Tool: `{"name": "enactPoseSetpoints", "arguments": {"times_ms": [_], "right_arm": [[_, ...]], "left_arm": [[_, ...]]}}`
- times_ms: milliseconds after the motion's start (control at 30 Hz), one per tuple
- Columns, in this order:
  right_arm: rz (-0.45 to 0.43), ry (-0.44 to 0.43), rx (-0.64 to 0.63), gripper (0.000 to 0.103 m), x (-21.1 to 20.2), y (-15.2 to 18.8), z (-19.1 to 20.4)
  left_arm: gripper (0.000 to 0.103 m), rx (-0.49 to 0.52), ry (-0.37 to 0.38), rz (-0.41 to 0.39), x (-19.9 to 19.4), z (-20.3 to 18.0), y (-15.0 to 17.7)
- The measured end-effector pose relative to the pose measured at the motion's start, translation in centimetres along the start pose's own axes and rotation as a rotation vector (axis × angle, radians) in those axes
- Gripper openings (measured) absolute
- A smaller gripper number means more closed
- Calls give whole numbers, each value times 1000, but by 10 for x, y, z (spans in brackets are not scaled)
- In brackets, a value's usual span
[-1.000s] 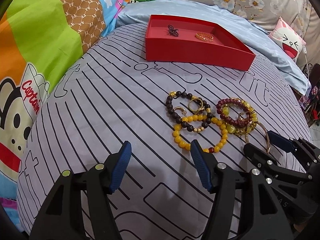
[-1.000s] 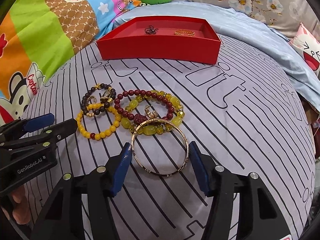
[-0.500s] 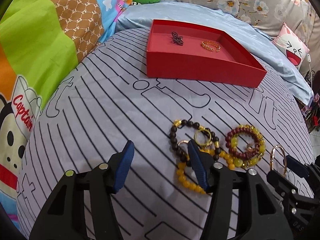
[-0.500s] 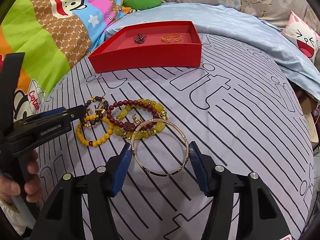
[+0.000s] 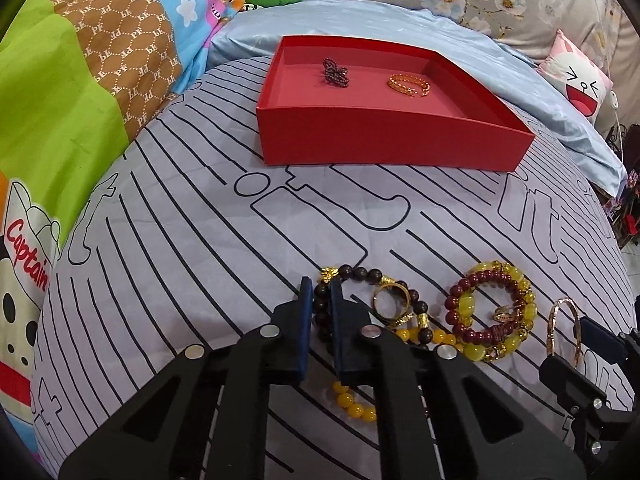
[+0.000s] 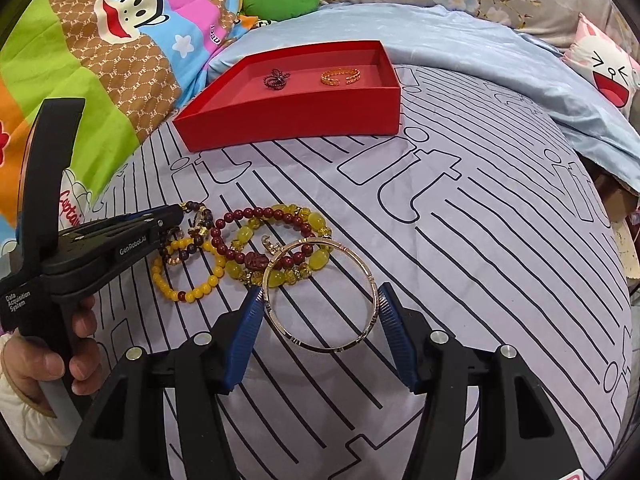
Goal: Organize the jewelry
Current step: 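Grasp the black bead bracelet with the left tool while the right tool grasps the thin gold bangle, then carry both bracelets into the red box and open both tools to release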
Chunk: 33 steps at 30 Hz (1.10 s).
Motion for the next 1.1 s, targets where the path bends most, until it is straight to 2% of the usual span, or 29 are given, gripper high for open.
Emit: {"name": "enactPoseSetpoints", "arguments": {"times_ms": [167,467,833,1100], "right_arm": [[-10,-3,-2,56,-5,-1,2],[-44,-13,-6,56,-19,-8,5],[-97,-29,4,56,-39,-31,6],[-130,-26,-6,56,-41,-54,4]], "left_arm": [[7,-33,40,3,-8,-2,1],[7,-52,146,-57,-55,-20,-12],[7,-20,238,-150,-108,-42,-49],[8,-3,277,-205,-126,-46,-80]]}}
Point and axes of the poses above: each gripper's, at about its wrist camera, not at the fingertips, and x roughly the way its jaws point, z to its left, y to its underside, the point moved 7 cm from there along x, roughly the way its jaws point
